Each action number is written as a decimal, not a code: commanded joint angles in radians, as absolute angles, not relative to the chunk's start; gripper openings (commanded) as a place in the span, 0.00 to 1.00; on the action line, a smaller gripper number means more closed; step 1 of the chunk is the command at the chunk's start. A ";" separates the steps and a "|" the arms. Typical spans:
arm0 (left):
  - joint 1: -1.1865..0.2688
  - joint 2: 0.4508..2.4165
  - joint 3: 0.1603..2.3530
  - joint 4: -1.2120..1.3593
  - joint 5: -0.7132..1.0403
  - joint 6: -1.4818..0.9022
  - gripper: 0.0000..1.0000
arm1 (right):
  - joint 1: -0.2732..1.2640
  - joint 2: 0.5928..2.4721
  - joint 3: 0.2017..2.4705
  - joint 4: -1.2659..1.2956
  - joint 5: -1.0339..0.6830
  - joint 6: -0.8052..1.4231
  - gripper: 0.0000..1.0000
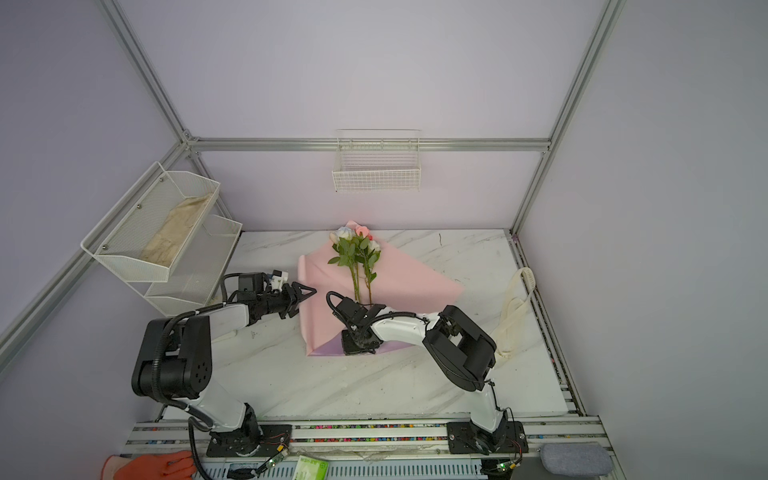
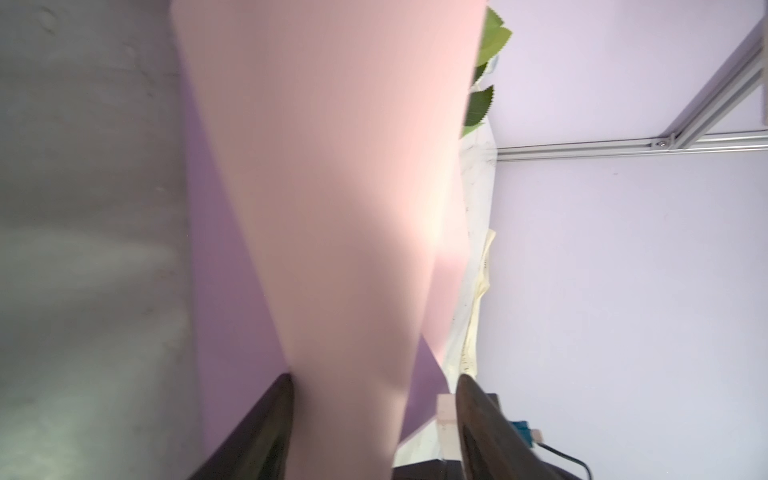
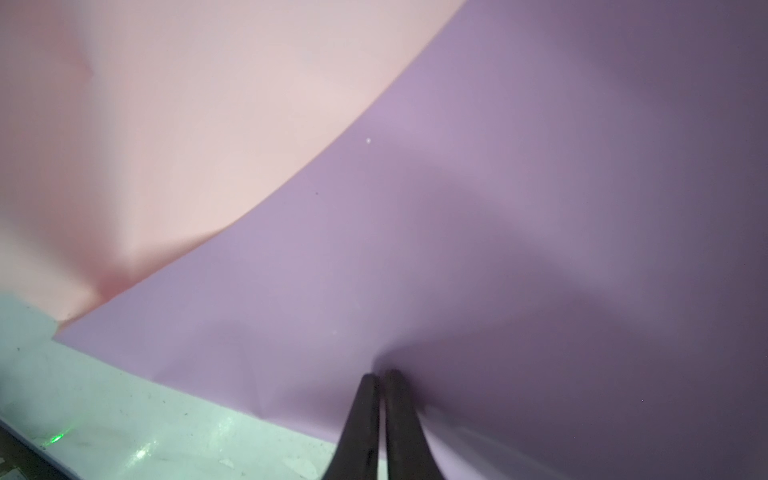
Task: Tie the bouquet of fake flowers
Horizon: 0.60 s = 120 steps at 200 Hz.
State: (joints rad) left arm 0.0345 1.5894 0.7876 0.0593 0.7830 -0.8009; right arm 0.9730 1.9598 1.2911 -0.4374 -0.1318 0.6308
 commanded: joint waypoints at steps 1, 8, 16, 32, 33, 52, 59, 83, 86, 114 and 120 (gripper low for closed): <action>0.016 1.559 0.743 0.037 0.722 -0.783 0.50 | 0.968 2.009 1.252 -0.457 -0.137 0.647 0.11; 0.008 1.553 0.745 0.013 0.695 -0.779 0.47 | 0.966 2.008 1.252 -0.457 -0.138 0.646 0.11; 0.001 1.550 0.750 -0.011 0.668 -0.767 0.45 | 0.965 2.007 1.253 -0.457 -0.138 0.646 0.11; -0.012 1.537 0.768 -0.071 0.608 -0.748 0.39 | 0.964 2.006 1.253 -0.455 -0.140 0.643 0.11; -0.014 1.535 0.770 -0.074 0.604 -0.747 0.39 | 0.964 2.006 1.253 -0.456 -0.140 0.643 0.11; -0.031 1.519 0.809 -0.166 0.520 -0.703 0.33 | 0.962 2.008 1.257 -0.456 -0.140 0.642 0.11; -0.033 1.511 0.822 -0.201 0.480 -0.694 0.30 | 0.962 2.009 1.258 -0.456 -0.140 0.643 0.11; -0.044 1.478 0.860 -0.270 0.426 -0.670 0.11 | 0.960 2.011 1.261 -0.454 -0.138 0.643 0.11; -0.047 1.474 0.866 -0.277 0.426 -0.665 0.07 | 0.960 2.011 1.261 -0.454 -0.138 0.644 0.11; -0.086 1.426 0.933 -0.328 0.449 -0.633 0.00 | 0.956 2.016 1.261 -0.448 -0.146 0.636 0.11; -0.093 1.423 0.945 -0.330 0.459 -0.633 0.00 | 0.956 2.019 1.258 -0.447 -0.151 0.634 0.11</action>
State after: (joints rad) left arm -0.0612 1.4788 0.8093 -0.2817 0.4557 -0.6830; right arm 0.9604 1.9602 1.2892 -0.4282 -0.1558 0.6376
